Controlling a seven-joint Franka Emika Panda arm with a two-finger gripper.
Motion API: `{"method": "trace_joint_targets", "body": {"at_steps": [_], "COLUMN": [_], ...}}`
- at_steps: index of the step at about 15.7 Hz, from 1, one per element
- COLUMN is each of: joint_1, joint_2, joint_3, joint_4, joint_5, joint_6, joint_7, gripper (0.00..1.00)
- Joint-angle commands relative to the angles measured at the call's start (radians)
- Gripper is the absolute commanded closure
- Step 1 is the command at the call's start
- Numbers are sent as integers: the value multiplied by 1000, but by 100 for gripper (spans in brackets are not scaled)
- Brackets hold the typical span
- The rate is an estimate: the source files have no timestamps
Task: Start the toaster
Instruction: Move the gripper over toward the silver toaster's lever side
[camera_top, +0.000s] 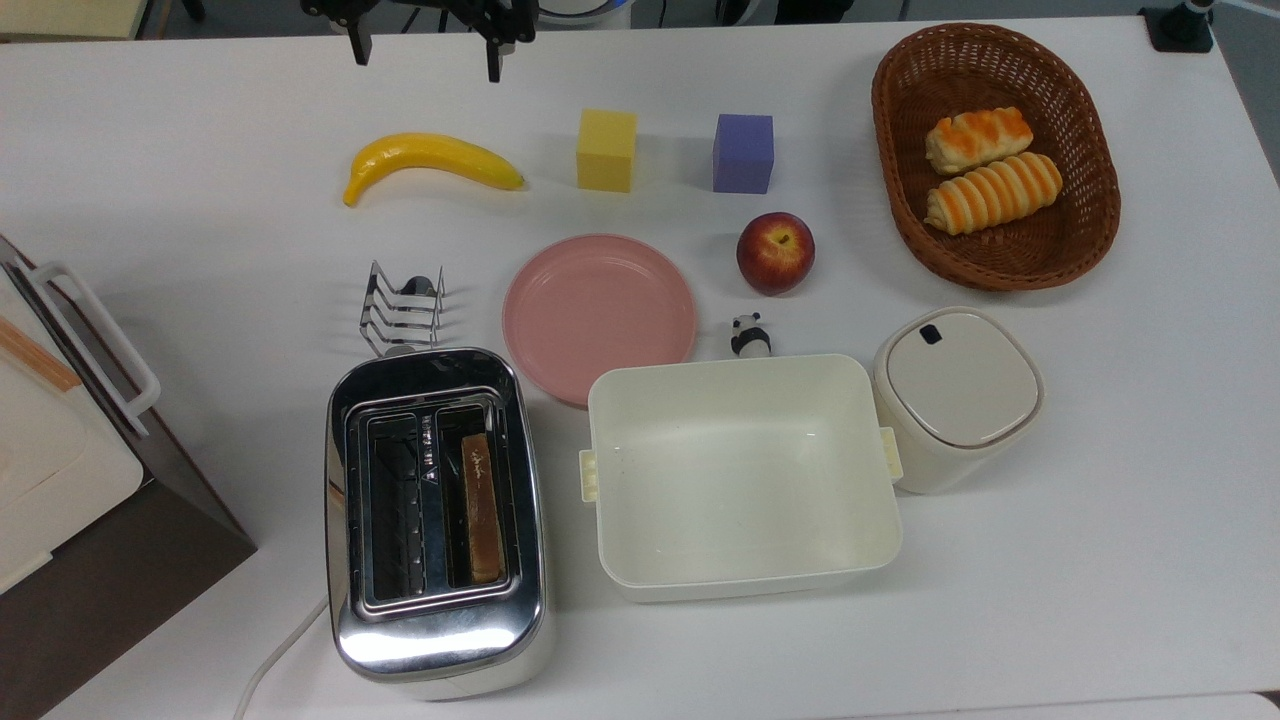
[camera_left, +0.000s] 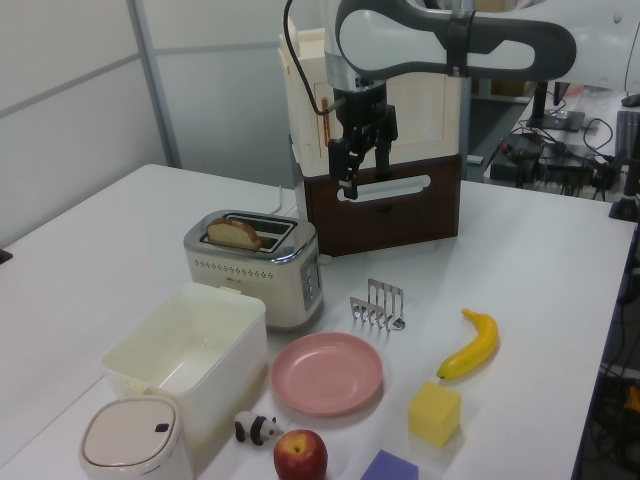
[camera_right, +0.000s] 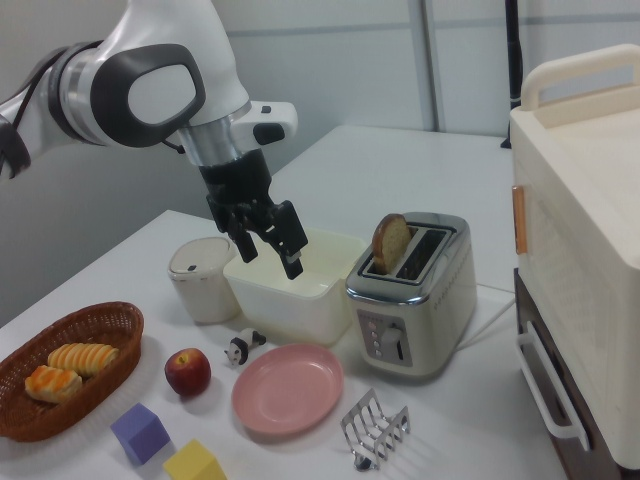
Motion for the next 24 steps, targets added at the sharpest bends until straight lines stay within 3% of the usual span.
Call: {"method": "trace_joint_targets", "body": {"at_steps": [1,4,9,13,16,18,22,24], "joint_1": [-17,-19,-22,-23,-23,-25,-25,-25], "joint_2": [28,38,43,43,44,44,44,44], "joint_3": [0,3,-3,-3,-3,-3,-3,-3], "joint_4": [47,90,66,63,61,61,58,47], "joint_5": [3,12,15,21,22,24,25,25], "joint_6": [-35,-54,-39,3,4,4,9,27], "joint_7": [-82,-81,-93,-84,-90,-87,-93,-89], "gripper": [0,0,0,41,65,74,100,100]}}
